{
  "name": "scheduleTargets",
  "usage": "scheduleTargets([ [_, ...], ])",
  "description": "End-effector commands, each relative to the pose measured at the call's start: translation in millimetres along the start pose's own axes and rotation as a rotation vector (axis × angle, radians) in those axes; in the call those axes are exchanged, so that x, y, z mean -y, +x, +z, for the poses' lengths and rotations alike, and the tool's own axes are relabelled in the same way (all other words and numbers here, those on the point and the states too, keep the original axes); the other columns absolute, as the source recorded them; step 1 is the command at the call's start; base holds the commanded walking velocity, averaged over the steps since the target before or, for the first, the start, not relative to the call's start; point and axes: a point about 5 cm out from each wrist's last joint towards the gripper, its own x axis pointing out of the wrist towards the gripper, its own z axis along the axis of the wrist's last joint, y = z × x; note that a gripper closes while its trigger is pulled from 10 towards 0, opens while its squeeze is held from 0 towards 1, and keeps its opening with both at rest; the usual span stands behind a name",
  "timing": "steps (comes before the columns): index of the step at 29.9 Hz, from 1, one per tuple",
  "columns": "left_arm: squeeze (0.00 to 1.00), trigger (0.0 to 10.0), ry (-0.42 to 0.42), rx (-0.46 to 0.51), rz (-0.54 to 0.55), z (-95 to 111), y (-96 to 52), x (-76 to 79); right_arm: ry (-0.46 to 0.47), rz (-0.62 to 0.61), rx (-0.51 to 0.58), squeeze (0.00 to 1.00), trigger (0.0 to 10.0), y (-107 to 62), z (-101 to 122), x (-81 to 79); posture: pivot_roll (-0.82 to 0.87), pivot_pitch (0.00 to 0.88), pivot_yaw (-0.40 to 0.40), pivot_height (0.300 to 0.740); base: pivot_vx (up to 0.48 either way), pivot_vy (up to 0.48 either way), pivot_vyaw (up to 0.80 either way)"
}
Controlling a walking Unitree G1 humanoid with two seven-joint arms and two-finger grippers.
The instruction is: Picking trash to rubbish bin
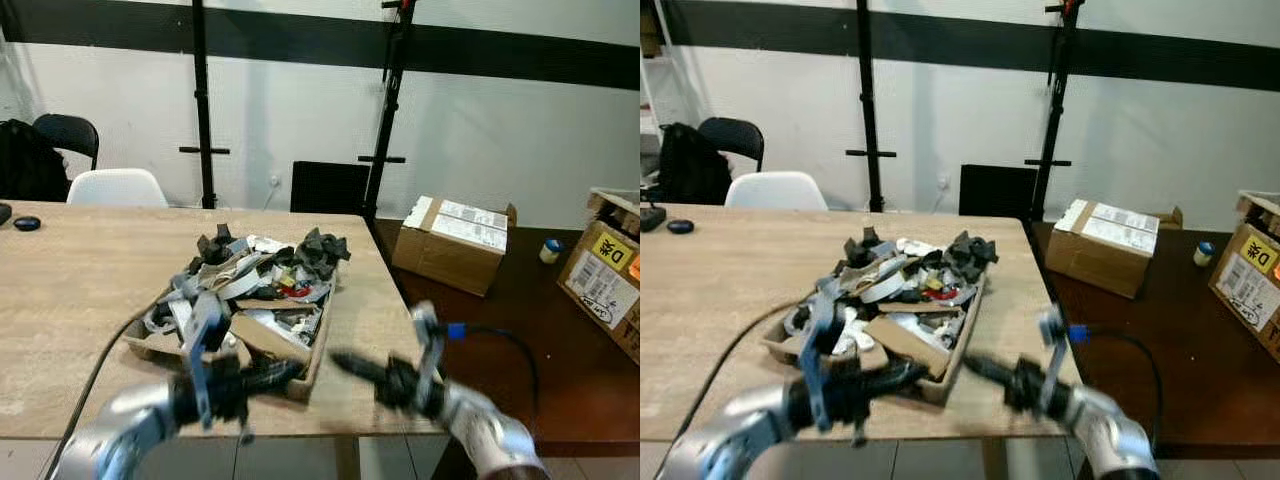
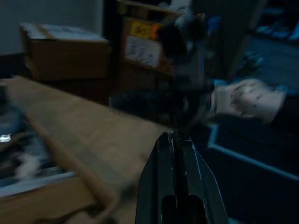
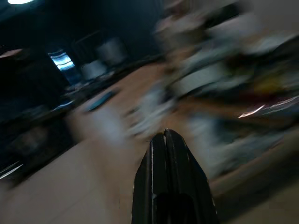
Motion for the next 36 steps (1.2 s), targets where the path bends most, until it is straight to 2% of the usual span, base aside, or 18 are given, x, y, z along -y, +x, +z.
scheduleTargets([
  [1, 0.0, 10.0, -0.003, -0.061, 0.038, -6, -0.9, -3.6, -0.01, -0.119, 0.031, 0.0, 10.0, -7.6, 1, 10.6, -0.02, 0.09, -0.06, 0.74, 0.0, 0.0, 0.0],
  [3, 0.0, 10.0, 0.032, -0.059, 0.063, -2, 1.2, -7.6, -0.003, -0.149, 0.065, 0.0, 10.0, -6.9, 8, 13.1, -0.02, 0.092, -0.058, 0.74, 0.0, 0.0, 0.0],
  [4, 0.0, 10.0, 0.148, -0.059, 0.271, 6, 5.0, -33.5, -0.022, -0.218, 0.112, 0.0, 10.0, -5.7, 20, 17.5, -0.02, 0.099, -0.054, 0.74, 0.0, 0.0, 0.0],
  [5, 0.0, 10.0, 0.148, -0.059, 0.271, 6, 5.0, -33.5, -0.022, -0.218, 0.112, 0.0, 10.0, -5.7, 20, 17.5, -0.02, 0.099, -0.054, 0.74, 0.0, 0.0, 0.0],
  [6, 0.0, 10.0, 0.202, -0.07, 0.374, 9, 5.1, -46.4, -0.047, -0.252, 0.121, 0.0, 10.0, -5.0, 23, 19.0, -0.02, 0.1, -0.053, 0.74, 0.0, 0.0, 0.0],
  [7, 0.05, 10.0, 0.228, -0.095, 0.481, 10, 3.2, -59.8, -0.07, -0.281, 0.118, 0.0, 10.0, -4.3, 25, 19.9, -0.02, 0.1, -0.053, 0.74, 0.0, 0.0, 0.0],
  [8, 0.39, 10.0, 0.238, -0.111, 0.556, 12, 0.4, -69.1, -0.088, -0.304, 0.116, 0.0, 10.0, -3.8, 26, 20.4, -0.02, 0.107, -0.051, 0.74, 0.0, 0.0, 0.0],
  [9, 1.0, 10.0, 0.243, -0.127, 0.67, 17, -5.2, -83.4, -0.123, -0.349, 0.107, 0.0, 10.0, -3.0, 26, 21.2, -0.03, 0.113, -0.048, 0.74, 0.0, 0.0, 0.0],
  [14, 1.0, 10.0, 0.249, -0.132, 0.715, 22, -6.6, -90.0, -0.145, -0.386, 0.108, 0.0, 10.0, -1.9, 24, 22.4, -0.03, 0.116, -0.046, 0.74, 0.0, 0.0, 0.0],
  [21, 1.0, 10.0, 0.315, -0.166, 0.681, 27, 1.4, -94.8, -0.174, -0.45, 0.097, 0.0, 10.0, -2.1, 13, 21.6, -0.03, 0.13, -0.034, 0.74, 0.0, 0.0, 0.0],
  [24, 1.0, 10.0, 0.389, -0.153, 0.691, 31, 4.7, -97.4, -0.176, -0.467, 0.107, 0.0, 10.0, -3.4, 12, 21.5, -0.04, 0.137, -0.03, 0.74, 0.0, 0.0, 0.0],
  [25, 1.0, 10.0, 0.389, -0.153, 0.691, 31, 4.7, -97.4, -0.176, -0.467, 0.107, 0.0, 10.0, -3.4, 12, 21.5, -0.04, 0.137, -0.03, 0.74, 0.0, 0.0, 0.0],
  [27, 1.0, 10.0, 0.466, -0.162, 0.703, 34, 8.5, -100.7, -0.183, -0.478, 0.111, 0.0, 10.0, -2.9, 12, 21.2, -0.04, 0.142, -0.029, 0.74, 0.0, 0.0, 0.0],
  [30, 1.0, 10.0, 0.494, -0.173, 0.702, 34, 9.5, -101.5, -0.186, -0.48, 0.112, 0.0, 10.0, -2.5, 12, 20.8, -0.04, 0.142, -0.028, 0.74, 0.0, 0.0, 0.0],
  [31, 0.78, 10.0, 0.519, -0.2, 0.696, 32, 10.2, -102.3, -0.188, -0.478, 0.11, 0.0, 10.0, -1.6, 11, 20.0, -0.04, 0.143, -0.027, 0.74, 0.0, 0.0, 0.0],
  [32, 0.04, 10.0, 0.554, -0.236, 0.678, 29, 11.2, -102.5, -0.197, -0.478, 0.106, 0.0, 10.0, -0.2, 10, 18.8, -0.04, 0.142, -0.027, 0.74, 0.0, 0.0, 0.0],
  [33, 0.0, 10.0, 0.573, -0.263, 0.67, 26, 11.9, -103.2, -0.201, -0.476, 0.104, 0.0, 10.0, 1.3, 9, 17.5, -0.04, 0.143, -0.026, 0.74, 0.0, 0.0, 0.0],
  [36, 0.0, 10.0, 0.634, -0.313, 0.695, 22, 12.9, -107.8, -0.206, -0.468, 0.105, 0.0, 10.0, 5.7, 9, 14.0, -0.04, 0.145, -0.03, 0.74, 0.0, 0.0, 0.0],
])
